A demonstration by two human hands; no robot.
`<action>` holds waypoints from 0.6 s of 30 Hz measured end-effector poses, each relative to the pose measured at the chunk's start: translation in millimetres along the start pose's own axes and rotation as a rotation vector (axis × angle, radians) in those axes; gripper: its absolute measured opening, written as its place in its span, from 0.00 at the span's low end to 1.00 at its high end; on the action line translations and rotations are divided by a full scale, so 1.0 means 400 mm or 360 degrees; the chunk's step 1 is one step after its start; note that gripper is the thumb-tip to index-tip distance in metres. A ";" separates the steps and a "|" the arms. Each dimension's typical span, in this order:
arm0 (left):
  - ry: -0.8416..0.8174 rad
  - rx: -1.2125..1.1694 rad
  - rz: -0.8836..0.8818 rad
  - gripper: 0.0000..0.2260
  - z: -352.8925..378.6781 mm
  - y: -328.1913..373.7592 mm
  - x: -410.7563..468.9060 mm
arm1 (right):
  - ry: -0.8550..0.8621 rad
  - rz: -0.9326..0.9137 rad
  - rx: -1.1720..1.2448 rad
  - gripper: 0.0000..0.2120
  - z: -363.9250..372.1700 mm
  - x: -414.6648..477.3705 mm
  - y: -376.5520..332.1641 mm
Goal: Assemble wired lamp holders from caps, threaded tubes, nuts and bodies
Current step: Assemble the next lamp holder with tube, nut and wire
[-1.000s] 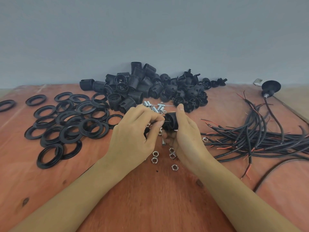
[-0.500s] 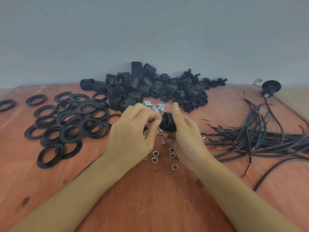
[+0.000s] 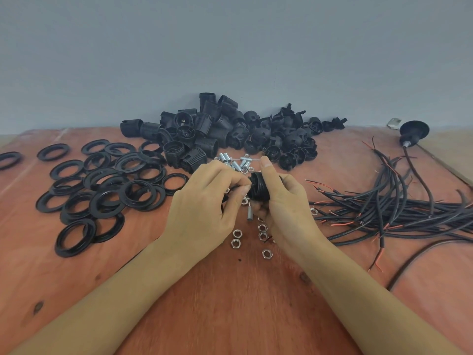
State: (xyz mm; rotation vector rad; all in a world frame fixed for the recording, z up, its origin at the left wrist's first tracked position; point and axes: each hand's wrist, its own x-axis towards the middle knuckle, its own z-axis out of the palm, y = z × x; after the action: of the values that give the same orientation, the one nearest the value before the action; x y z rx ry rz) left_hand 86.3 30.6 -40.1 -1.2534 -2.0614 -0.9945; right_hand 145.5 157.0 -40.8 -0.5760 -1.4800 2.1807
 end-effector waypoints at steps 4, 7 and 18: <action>0.0012 -0.0017 -0.0008 0.04 0.003 -0.001 -0.002 | -0.0001 -0.0001 -0.0005 0.19 0.002 -0.001 0.000; 0.0015 -0.0025 -0.0017 0.04 0.005 -0.002 -0.001 | -0.0002 0.0020 -0.0010 0.19 0.003 -0.001 -0.001; -0.0022 0.0034 -0.0067 0.09 0.002 -0.007 0.006 | -0.0114 0.0183 0.0074 0.26 0.002 -0.006 -0.006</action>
State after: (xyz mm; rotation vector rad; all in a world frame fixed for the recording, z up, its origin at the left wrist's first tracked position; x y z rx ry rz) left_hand 82.7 31.7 -39.6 -1.2137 -2.1115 -0.9826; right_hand 147.3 155.7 -38.2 -0.5859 -1.4613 2.3402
